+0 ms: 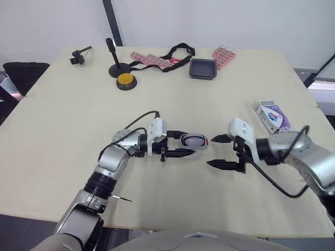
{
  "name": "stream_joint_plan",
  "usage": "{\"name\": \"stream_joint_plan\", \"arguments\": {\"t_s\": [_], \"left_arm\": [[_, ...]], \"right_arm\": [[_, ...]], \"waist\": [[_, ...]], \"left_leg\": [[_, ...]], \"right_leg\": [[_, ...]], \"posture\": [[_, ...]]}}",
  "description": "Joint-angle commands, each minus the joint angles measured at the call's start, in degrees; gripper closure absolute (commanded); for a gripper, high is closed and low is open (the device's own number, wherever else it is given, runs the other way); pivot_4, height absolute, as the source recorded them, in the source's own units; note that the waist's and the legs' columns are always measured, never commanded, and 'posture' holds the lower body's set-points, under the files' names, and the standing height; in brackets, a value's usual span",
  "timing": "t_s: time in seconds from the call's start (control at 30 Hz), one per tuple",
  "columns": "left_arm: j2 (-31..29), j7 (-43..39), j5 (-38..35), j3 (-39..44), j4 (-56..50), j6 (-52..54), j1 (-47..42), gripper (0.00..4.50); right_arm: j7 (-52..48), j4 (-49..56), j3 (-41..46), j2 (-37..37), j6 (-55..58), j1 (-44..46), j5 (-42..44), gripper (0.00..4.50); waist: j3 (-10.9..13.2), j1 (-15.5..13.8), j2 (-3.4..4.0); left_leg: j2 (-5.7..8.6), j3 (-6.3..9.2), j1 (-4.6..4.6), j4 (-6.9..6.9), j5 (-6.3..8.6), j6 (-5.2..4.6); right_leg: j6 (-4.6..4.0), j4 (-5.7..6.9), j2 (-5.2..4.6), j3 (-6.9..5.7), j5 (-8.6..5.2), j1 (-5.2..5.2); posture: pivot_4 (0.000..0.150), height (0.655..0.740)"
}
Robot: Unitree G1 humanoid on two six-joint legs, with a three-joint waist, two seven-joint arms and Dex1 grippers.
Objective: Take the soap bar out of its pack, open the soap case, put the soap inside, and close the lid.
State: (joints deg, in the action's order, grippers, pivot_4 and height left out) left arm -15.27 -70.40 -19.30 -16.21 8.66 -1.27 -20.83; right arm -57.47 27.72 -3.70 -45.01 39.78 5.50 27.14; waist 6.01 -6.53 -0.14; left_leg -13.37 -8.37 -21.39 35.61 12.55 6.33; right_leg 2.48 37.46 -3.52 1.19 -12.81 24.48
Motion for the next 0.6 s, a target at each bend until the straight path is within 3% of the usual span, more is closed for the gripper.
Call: {"name": "stream_joint_plan", "arguments": {"t_s": [0.03,0.3,0.6], "left_arm": [[0.27,-0.07,0.16,0.99,0.43,-3.35,0.31,2.53],[0.63,-0.58,0.94,0.63,2.12,-6.03,0.40,2.53],[0.68,0.83,1.68,0.84,2.31,-6.00,0.03,2.53]], "right_arm": [[-0.56,0.31,3.05,1.26,-8.58,-3.95,-0.45,0.05],[3.73,-0.44,8.81,8.05,-20.36,-10.59,-0.23,0.05],[11.09,-7.55,35.23,17.50,-32.93,-27.79,4.04,0.05]], "waist": [[0.00,0.43,0.00],[-0.02,1.06,0.02],[-0.04,0.89,0.05]], "left_leg": [[0.00,0.00,0.01,0.01,0.01,-0.01],[-0.01,0.01,0.00,0.12,0.05,-0.12],[0.02,-0.02,-0.05,0.16,0.15,-0.26]], "right_leg": [[0.00,0.01,-0.02,0.01,0.00,0.00],[-0.03,0.05,-0.07,0.01,-0.02,0.00],[-0.05,-0.09,-0.15,0.02,-0.03,0.00]], "posture": [[0.150,0.7291],[0.150,0.7291],[0.150,0.7291]]}}
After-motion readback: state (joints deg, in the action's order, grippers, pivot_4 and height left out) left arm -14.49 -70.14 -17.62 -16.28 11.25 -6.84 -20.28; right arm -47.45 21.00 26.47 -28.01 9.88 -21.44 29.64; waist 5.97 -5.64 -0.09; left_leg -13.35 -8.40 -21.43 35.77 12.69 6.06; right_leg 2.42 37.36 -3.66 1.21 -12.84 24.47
